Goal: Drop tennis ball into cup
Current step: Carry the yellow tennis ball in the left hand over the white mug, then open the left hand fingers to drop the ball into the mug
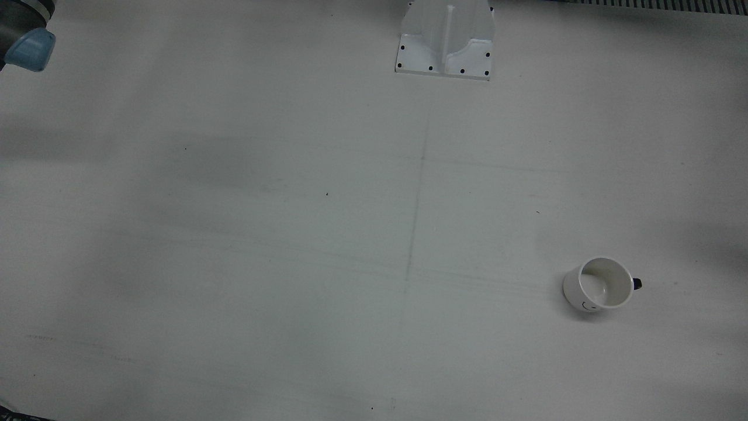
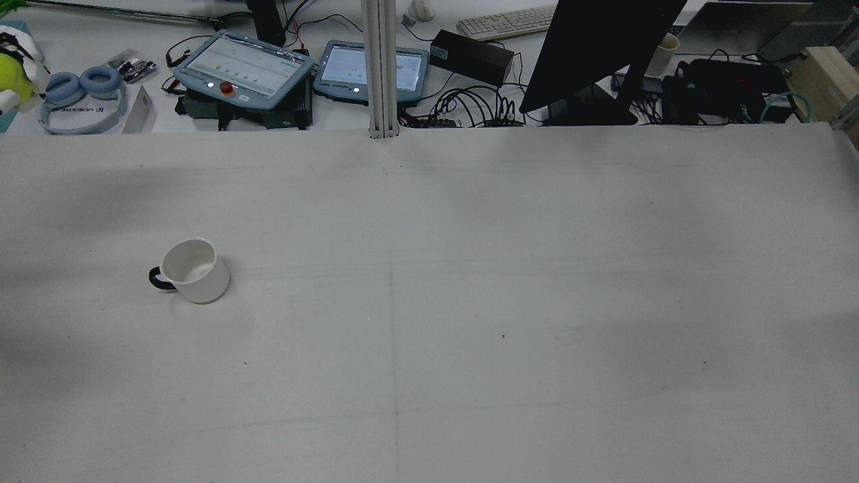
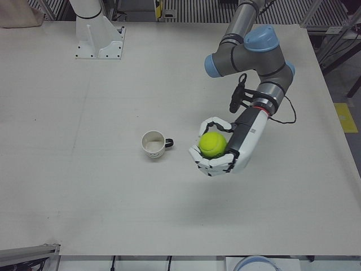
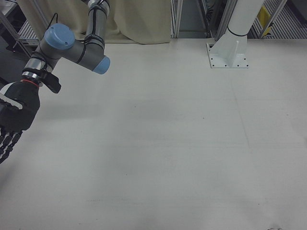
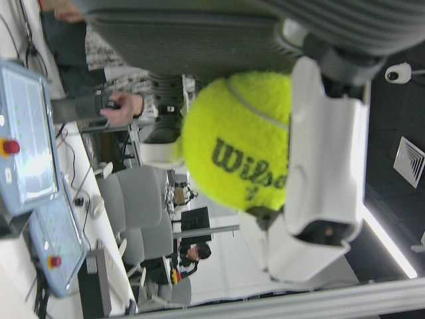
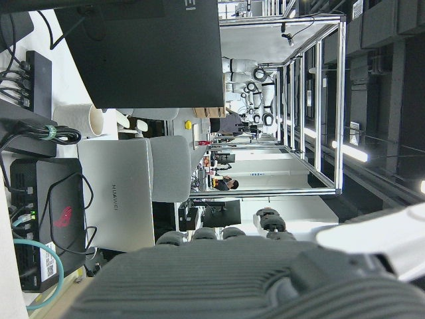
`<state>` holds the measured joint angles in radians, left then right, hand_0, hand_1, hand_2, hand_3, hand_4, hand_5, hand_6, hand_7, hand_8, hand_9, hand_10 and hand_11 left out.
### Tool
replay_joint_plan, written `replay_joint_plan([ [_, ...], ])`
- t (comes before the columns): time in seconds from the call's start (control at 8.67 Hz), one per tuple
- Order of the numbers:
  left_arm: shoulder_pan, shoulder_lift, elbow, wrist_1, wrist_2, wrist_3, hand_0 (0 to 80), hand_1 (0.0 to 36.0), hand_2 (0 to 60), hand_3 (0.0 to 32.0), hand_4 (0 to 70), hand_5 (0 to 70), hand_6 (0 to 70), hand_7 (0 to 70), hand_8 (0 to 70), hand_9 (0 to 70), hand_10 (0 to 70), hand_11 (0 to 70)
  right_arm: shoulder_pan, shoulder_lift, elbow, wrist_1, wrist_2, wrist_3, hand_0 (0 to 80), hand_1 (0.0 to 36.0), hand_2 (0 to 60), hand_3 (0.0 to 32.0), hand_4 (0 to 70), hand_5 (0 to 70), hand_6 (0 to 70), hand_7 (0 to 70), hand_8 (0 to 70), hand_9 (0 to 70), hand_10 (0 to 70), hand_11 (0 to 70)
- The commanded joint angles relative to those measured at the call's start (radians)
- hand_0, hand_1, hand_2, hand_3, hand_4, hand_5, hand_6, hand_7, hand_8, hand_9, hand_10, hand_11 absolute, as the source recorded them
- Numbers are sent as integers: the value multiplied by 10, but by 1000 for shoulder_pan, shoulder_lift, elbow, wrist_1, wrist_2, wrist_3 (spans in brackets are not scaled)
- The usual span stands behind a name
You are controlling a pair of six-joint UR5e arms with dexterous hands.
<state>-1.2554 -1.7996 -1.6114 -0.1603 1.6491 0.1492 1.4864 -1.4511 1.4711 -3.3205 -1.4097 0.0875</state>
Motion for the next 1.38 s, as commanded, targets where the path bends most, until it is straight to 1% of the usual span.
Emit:
replay_joint_plan([
  [0.0, 196, 2, -70, 22, 14, 45, 800, 360, 600, 0, 440, 360, 700, 700, 488, 618, 518, 700, 0, 0, 0, -1, 0, 0, 0, 0, 0, 0, 0, 0, 0, 0, 0, 0, 0, 0],
  [0.12, 230, 2, -70, 21, 11, 73, 800, 360, 600, 0, 433, 353, 700, 700, 488, 618, 519, 700, 0, 0, 0, -1, 0, 0, 0, 0, 0, 0, 0, 0, 0, 0, 0, 0, 0, 0],
  [0.35, 303, 3, -49, -7, 6, 122, 800, 360, 600, 0, 415, 367, 700, 700, 489, 620, 526, 700, 0, 0, 0, -1, 0, 0, 0, 0, 0, 0, 0, 0, 0, 0, 0, 0, 0, 0],
  [0.46, 304, 2, -26, -19, 5, 130, 800, 360, 600, 0, 408, 368, 700, 700, 491, 622, 531, 700, 0, 0, 0, -1, 0, 0, 0, 0, 0, 0, 0, 0, 0, 0, 0, 0, 0, 0],
  [0.58, 315, 3, 11, -57, 5, 148, 800, 360, 600, 0, 412, 363, 700, 700, 491, 623, 529, 700, 0, 0, 0, -1, 0, 0, 0, 0, 0, 0, 0, 0, 0, 0, 0, 0, 0, 0],
  [0.69, 339, 3, 40, -89, 5, 148, 800, 360, 600, 0, 404, 370, 700, 700, 487, 618, 521, 700, 0, 0, 0, -1, 0, 0, 0, 0, 0, 0, 0, 0, 0, 0, 0, 0, 0, 0],
  [0.81, 355, 2, 41, -96, 3, 150, 800, 360, 600, 0, 399, 338, 700, 700, 477, 603, 507, 700, 0, 0, 0, -1, 0, 0, 0, 0, 0, 0, 0, 0, 0, 0, 0, 0, 0, 0],
  [0.92, 359, 2, 41, -97, 3, 155, 800, 360, 600, 0, 369, 305, 700, 700, 397, 491, 457, 682, 0, 0, 0, -1, 0, 0, 0, 0, 0, 0, 0, 0, 0, 0, 0, 0, 0, 0],
  [1.04, 364, 3, 51, -113, 3, 164, 800, 360, 600, 0, 279, 278, 654, 445, 310, 318, 381, 574, 0, 0, 0, -1, 0, 0, 0, 0, 0, 0, 0, 0, 0, 0, 0, 0, 0, 0],
  [1.15, 367, 2, 54, -111, 3, 165, 800, 360, 600, 0, 246, 253, 590, 375, 282, 285, 341, 520, 0, 0, 0, -1, 0, 0, 0, 0, 0, 0, 0, 0, 0, 0, 0, 0, 0, 0],
  [1.27, 385, 0, 71, -113, 0, 171, 800, 360, 600, 0, 233, 228, 513, 357, 261, 275, 305, 471, 0, 0, 0, -1, 0, 0, 0, 0, 0, 0, 0, 0, 0, 0, 0, 0, 0, 0],
])
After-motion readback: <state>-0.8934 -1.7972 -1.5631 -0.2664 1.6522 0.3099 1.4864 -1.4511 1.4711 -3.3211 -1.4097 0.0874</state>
